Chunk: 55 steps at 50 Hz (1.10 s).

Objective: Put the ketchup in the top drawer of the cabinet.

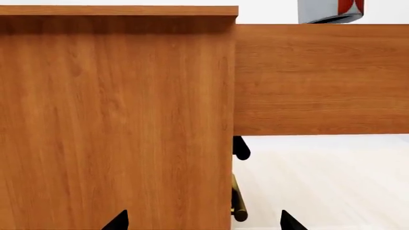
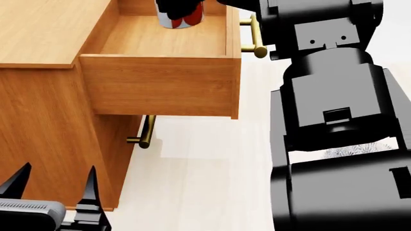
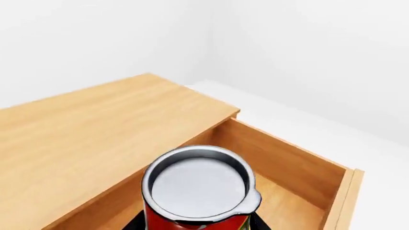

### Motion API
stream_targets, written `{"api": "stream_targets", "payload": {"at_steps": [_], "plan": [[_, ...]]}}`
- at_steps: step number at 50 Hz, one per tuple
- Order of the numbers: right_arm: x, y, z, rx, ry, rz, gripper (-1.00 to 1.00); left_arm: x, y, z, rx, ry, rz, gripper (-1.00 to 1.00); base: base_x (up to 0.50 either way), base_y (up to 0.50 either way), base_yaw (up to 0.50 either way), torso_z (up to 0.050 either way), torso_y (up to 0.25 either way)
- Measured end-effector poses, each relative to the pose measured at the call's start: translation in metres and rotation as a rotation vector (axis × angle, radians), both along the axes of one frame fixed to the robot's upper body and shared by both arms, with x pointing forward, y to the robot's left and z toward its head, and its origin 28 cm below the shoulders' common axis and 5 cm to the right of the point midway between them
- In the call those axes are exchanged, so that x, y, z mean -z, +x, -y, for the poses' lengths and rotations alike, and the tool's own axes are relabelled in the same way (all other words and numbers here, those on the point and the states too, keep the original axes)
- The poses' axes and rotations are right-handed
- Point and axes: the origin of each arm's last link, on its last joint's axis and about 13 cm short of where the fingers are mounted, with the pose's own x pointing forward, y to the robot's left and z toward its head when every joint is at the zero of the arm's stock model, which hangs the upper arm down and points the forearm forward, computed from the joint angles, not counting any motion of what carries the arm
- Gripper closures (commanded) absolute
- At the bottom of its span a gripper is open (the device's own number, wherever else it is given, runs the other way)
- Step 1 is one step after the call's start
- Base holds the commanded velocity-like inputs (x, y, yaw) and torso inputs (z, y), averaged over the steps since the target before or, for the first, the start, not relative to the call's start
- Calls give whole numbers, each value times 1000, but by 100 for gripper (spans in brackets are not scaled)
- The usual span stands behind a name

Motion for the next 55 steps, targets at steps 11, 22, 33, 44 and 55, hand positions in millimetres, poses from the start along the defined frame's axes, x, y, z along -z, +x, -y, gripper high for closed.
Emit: {"api": "stream_targets", "payload": {"at_steps": [11, 22, 33, 44, 55], "plan": [[14, 3, 0, -2, 8, -24, 100, 0, 0, -1, -3, -1, 0, -100, 0, 0, 0, 0, 0], [24, 5, 1, -7, 46, -39, 100, 1, 0, -1, -5, -2, -3, -100, 0, 0, 0, 0, 1], [29, 7, 2, -22, 138, -27, 100, 2, 0, -1, -6, -4, -6, -100, 0, 0, 0, 0, 0], [35, 8, 2, -33, 183, -19, 100, 3, 1, -1, -5, -6, -9, -100, 0, 0, 0, 0, 0], [42, 10, 2, -34, 170, -21, 100, 3, 0, -1, -6, -7, -10, -100, 0, 0, 0, 1, 0]]}}
